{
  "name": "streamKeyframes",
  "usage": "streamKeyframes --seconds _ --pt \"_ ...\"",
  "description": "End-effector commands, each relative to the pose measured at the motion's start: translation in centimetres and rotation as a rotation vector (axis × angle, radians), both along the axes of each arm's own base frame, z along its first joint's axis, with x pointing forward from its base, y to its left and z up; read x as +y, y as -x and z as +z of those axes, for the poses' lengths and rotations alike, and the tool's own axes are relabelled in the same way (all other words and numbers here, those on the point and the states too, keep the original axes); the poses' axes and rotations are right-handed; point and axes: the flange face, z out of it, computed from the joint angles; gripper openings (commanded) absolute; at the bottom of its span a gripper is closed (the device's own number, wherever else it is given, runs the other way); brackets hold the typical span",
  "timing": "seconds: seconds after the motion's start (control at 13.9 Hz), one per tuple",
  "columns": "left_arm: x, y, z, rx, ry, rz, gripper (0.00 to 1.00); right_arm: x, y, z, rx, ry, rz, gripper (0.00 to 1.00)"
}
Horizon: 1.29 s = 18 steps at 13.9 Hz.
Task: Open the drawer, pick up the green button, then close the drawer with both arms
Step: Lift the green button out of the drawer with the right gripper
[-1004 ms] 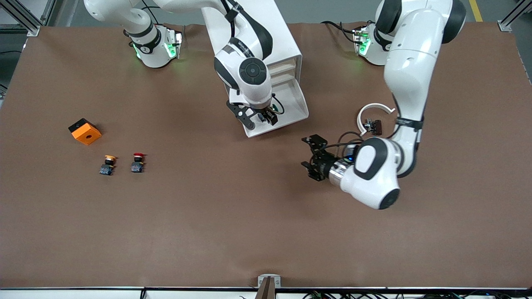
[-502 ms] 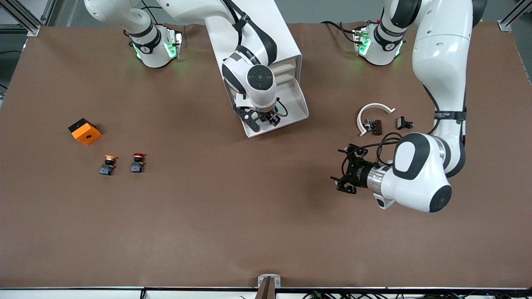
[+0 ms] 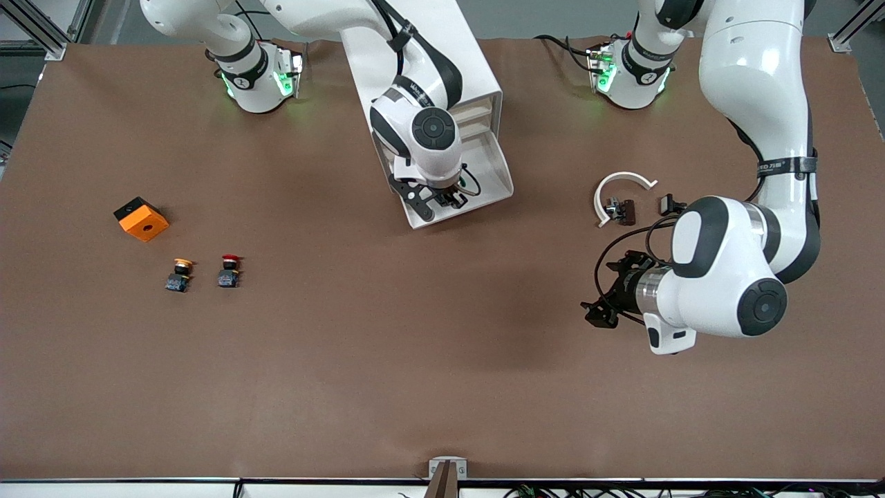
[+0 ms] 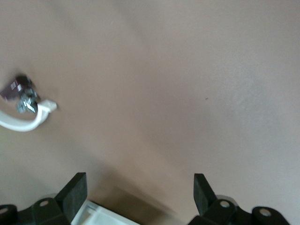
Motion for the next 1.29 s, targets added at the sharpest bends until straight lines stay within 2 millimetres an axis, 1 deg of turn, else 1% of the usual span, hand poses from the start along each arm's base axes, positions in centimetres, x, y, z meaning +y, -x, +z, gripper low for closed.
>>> streamKeyframes --seconds 0.0,0.07,0.14,0.22,0.29,0.36,0.43,0.5,0.57,0.65,0.72,0.79,0.86,0.93,1.08,1.15,1.22 --pt "-1.2 1.2 0.2 -0.042 -0.005 -0.188 1.0 -0.6 -3.4 3.6 0.058 -0.013 -0.079 0.23" --pt "-2.1 1.5 0.2 -0.048 -0.017 -0.223 1.0 -1.6 -5.0 5.2 0.077 -0.009 -0.095 0.23" --pt "-2.9 1.8 0.0 -0.048 -0.017 -0.235 1.0 -3.7 -7.2 6.7 0.106 0.002 -0.121 0.23" --pt "-4.4 2.3 -0.5 -0.052 -0.008 -0.232 1.0 -5.6 -8.9 8.4 0.14 0.011 -0.123 0.23" --pt "-5.8 3.1 -1.6 -0.058 -0.009 -0.23 1.0 -7.3 -10.1 10.1 0.167 0.011 -0.071 0.23" --pt "-7.1 3.9 -2.6 -0.072 -0.013 -0.224 1.0 -9.5 -11.3 11.1 0.185 0.002 -0.024 0.22" --pt "-9.0 5.1 -3.7 -0.096 -0.013 -0.234 1.0 -11.8 -12.5 13.0 0.168 -0.029 0.026 0.22" --pt "-10.0 6.0 -5.0 -0.124 -0.013 -0.239 1.0 -13.7 -13.0 14.5 0.164 -0.048 0.074 0.22" --pt "-11.4 6.8 -6.1 -0.136 -0.008 -0.25 1.0 -16.1 -13.7 15.2 0.179 -0.054 0.15 0.22" --pt "-13.3 8.1 -7.2 -0.143 0.002 -0.271 1.0 -18.6 -14.0 16.5 0.167 -0.089 0.249 0.22" --pt "-14.8 9.2 -8.2 -0.156 0.005 -0.286 1.0 -22.3 -14.8 17.2 0.148 -0.12 0.339 0.22" --pt "-15.9 10.2 -8.8 -0.152 0.015 -0.283 1.0 -26.0 -15.4 17.3 0.135 -0.129 0.446 0.22" --pt "-17.9 11.6 -9.6 -0.132 0.031 -0.303 1.0 -28.7 -16.0 16.6 0.136 -0.115 0.519 0.22" --pt "-19.2 13.0 -10.6 -0.111 0.035 -0.327 1.0 -31.3 -16.5 15.4 0.138 -0.105 0.574 0.22" --pt "-22.6 16.5 -11.9 -0.079 0.034 -0.374 1.0 -36.6 -17.7 12.2 0.092 -0.107 0.683 0.22" --pt "-23.6 17.7 -12.2 -0.068 0.029 -0.384 1.0 -38.7 -18.1 10.6 0.069 -0.111 0.709 0.22" --pt "-24.4 18.7 -12.6 -0.059 0.028 -0.401 1.0 -40.2 -18.2 8.8 0.042 -0.113 0.734 0.22"
